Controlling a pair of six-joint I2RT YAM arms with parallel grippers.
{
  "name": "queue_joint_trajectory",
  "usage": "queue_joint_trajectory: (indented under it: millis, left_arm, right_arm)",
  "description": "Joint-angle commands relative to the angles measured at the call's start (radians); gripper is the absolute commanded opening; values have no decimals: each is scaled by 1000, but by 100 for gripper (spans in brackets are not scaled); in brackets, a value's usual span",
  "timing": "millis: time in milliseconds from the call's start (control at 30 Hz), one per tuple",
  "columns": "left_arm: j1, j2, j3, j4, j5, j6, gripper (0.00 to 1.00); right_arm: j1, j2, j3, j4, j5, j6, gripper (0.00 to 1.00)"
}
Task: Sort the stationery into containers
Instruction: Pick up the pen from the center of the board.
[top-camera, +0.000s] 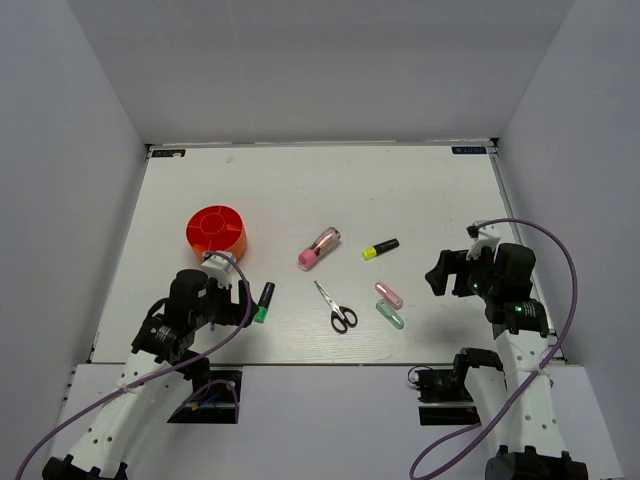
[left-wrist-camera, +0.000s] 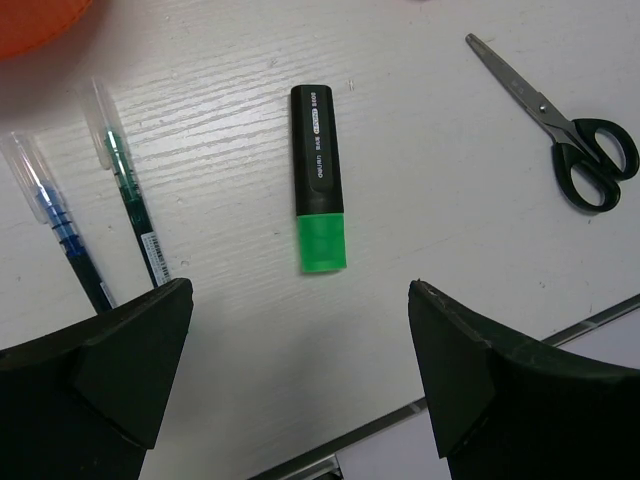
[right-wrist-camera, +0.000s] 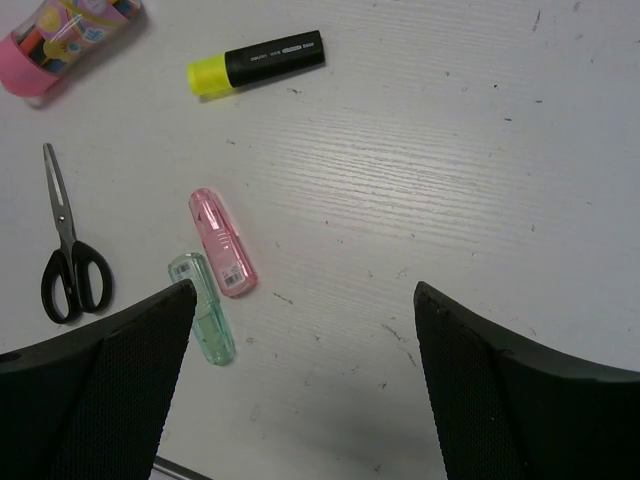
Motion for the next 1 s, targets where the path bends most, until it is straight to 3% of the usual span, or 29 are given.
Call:
queue_joint_trajectory:
  millis: [0, 467, 533, 567, 600, 633, 667, 700, 733, 767, 800, 900, 933, 967]
  left_arm:
    - [3, -5, -4, 27, 15, 9, 100]
    - [5, 0, -3, 25, 18, 4, 100]
    - [3, 0, -1, 30, 21, 6, 100]
    - [5, 3, -4, 27, 27, 4, 100]
    - [5, 3, -4, 28, 32, 7, 95]
    - [5, 6, -6, 30, 38, 9, 90]
    - [3, 8, -6, 36, 56, 12, 82]
    - [5, 12, -4, 41, 66, 15, 67]
    - [5, 15, -1, 38, 69, 13, 38]
    - [5, 21, -1, 36, 69, 15, 30]
    - [5, 21, 2, 34, 66, 10, 30]
    - [5, 23, 3, 27, 49, -2, 88]
    - [3, 23, 8, 27, 50, 1, 100]
    - [3, 24, 9, 21, 50, 1, 100]
  right_arm:
    - [-6, -8, 6, 19, -28, 5, 90]
    - [-8, -3, -6, -64, -183, -241, 89]
    - [-6, -8, -11, -67, -201, -248, 67]
    - [-6, -11, -12, -67, -202, -246, 50]
    - [-6, -12, -14, -62, -194, -243, 16]
    - [-6, -14, -17, -56, -191, -239, 11]
    - [-6, -15, -20, -51, -188, -239, 13]
    - [-6, -15, -22, -54, -191, -240, 24]
    - [-6, -15, -20, -54, -192, -240, 68]
    - [-6, -15, -20, -56, -194, -240, 81]
    - [-8, -12, -19, -58, -194, -240, 90]
    - [-8, -5, -16, -56, -191, -242, 90]
    - [-6, -3, -16, -58, -192, -242, 90]
    - [-8, 3, -16, -58, -191, -242, 90]
